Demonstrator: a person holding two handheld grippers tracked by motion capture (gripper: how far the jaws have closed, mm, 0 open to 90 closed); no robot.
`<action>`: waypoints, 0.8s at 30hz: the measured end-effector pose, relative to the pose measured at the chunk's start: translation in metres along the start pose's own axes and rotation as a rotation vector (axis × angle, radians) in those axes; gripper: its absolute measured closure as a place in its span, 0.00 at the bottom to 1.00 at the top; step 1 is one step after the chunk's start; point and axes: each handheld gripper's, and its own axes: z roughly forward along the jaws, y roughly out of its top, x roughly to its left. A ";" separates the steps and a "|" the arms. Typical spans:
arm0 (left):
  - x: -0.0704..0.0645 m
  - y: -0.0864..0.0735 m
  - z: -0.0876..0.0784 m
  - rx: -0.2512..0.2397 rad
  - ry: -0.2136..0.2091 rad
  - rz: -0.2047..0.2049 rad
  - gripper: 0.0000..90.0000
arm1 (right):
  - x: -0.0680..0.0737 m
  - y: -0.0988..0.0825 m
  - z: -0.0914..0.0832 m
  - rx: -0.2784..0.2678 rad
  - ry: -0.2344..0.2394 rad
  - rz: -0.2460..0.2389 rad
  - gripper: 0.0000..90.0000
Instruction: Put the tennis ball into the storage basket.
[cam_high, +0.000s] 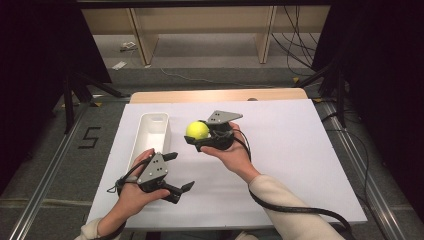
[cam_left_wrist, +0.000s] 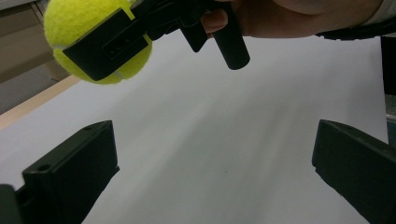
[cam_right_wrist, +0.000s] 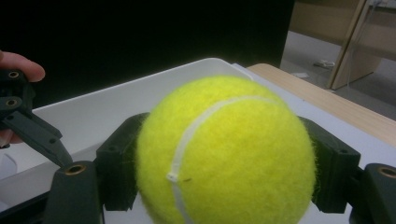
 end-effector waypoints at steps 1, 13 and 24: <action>0.000 0.000 0.000 0.001 -0.001 0.001 0.00 | 0.000 0.000 0.001 -0.002 -0.001 -0.005 0.30; 0.000 0.000 0.000 0.000 -0.001 0.001 0.00 | 0.001 0.005 0.003 -0.004 0.005 -0.007 0.30; 0.000 0.000 0.000 0.000 -0.002 0.002 0.00 | 0.005 0.010 0.013 -0.009 0.017 -0.011 0.30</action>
